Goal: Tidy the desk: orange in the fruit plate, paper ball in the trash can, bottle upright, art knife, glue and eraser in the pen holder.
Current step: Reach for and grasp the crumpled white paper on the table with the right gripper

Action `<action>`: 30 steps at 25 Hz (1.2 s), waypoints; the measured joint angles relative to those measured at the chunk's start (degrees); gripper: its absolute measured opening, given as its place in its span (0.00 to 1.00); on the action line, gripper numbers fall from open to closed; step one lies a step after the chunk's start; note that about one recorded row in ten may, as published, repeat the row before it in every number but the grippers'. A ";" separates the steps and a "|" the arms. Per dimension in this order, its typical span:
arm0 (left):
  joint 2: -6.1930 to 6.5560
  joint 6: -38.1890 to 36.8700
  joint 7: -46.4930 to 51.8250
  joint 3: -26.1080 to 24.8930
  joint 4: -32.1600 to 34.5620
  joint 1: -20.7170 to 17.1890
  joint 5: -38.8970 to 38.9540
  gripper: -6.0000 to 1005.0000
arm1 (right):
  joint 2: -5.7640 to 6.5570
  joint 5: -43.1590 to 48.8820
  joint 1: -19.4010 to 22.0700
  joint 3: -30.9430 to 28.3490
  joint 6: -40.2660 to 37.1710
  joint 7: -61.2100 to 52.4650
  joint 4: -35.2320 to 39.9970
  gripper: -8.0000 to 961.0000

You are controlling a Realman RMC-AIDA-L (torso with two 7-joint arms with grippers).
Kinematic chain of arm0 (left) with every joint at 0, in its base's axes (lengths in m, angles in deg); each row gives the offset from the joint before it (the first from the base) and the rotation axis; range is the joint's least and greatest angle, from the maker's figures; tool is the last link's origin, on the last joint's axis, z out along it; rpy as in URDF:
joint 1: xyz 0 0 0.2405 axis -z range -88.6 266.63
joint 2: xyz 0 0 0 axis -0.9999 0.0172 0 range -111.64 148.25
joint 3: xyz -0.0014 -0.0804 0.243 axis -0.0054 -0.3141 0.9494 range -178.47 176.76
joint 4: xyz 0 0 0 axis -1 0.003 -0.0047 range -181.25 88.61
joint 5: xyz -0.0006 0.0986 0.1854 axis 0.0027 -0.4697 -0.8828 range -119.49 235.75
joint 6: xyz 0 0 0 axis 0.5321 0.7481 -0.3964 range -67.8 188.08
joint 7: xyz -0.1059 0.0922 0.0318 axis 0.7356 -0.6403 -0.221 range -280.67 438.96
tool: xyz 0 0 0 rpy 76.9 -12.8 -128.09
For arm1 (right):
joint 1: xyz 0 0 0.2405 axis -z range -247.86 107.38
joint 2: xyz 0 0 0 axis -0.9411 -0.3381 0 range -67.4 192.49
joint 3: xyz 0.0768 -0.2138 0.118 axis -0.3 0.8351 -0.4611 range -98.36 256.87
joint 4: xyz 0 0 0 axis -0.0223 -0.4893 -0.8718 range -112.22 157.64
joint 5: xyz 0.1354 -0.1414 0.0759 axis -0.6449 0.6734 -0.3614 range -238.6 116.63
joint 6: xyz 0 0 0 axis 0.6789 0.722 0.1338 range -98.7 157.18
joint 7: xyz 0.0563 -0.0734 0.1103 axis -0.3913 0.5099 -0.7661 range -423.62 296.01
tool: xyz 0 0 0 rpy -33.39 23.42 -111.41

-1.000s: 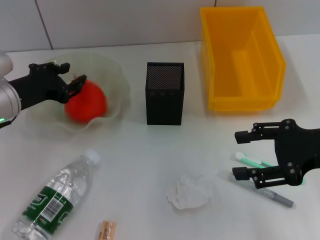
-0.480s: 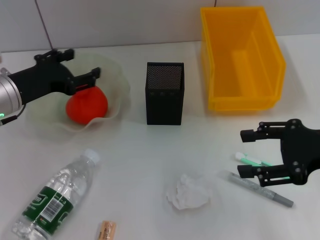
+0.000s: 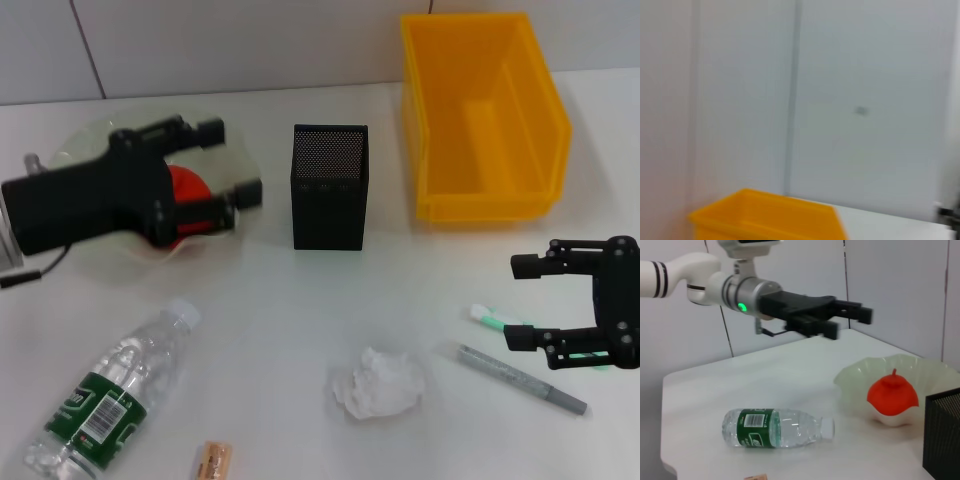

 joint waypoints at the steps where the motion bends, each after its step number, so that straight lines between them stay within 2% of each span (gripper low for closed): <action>1: -0.03 -1.32 0.13 0.16 0.40 -0.17 -0.56 0.83 | 0.03 0.19 0.00 -0.22 -0.01 0.07 -0.14 0.80; 2: -0.18 -3.97 0.23 0.32 0.80 -0.30 -2.00 0.83 | 0.04 0.71 -0.03 -0.54 0.05 0.15 -0.32 0.80; 6: -0.32 -6.65 0.26 1.38 0.41 -0.11 -4.31 0.83 | 0.05 1.34 -0.22 -0.62 0.30 0.17 -0.47 0.80; 7: -0.35 -7.47 0.24 3.13 0.06 0.09 -5.59 0.83 | 0.04 2.00 -0.47 -0.63 0.39 0.16 -0.47 0.80; 10: -0.34 -7.58 0.25 4.39 -0.04 0.13 -5.98 0.83 | 0.04 3.15 -1.00 -0.63 0.50 -0.14 -0.25 0.80; 12: -0.38 -7.15 0.35 8.44 -0.12 0.21 -6.71 0.82 | 0.03 4.38 -2.16 -0.63 0.71 -1.00 -0.22 0.80; 18: -0.52 -6.80 1.28 9.54 -0.15 0.48 -8.49 0.82 | 0.04 5.61 -4.02 0.03 0.90 -4.42 2.03 0.80; 21: -0.52 -6.67 1.65 9.65 -0.20 0.51 -8.96 0.82 | 0.01 9.53 -6.32 0.74 0.65 -8.32 4.43 0.80; 29: -0.44 -6.76 1.70 9.92 -0.29 0.39 -9.28 0.82 | 0.03 17.44 -11.51 7.57 0.68 -21.37 11.33 0.80; 30: -0.43 -6.75 1.71 9.96 -0.31 0.28 -9.30 0.82 | 0.10 19.11 -12.34 9.98 0.55 -24.01 13.19 0.80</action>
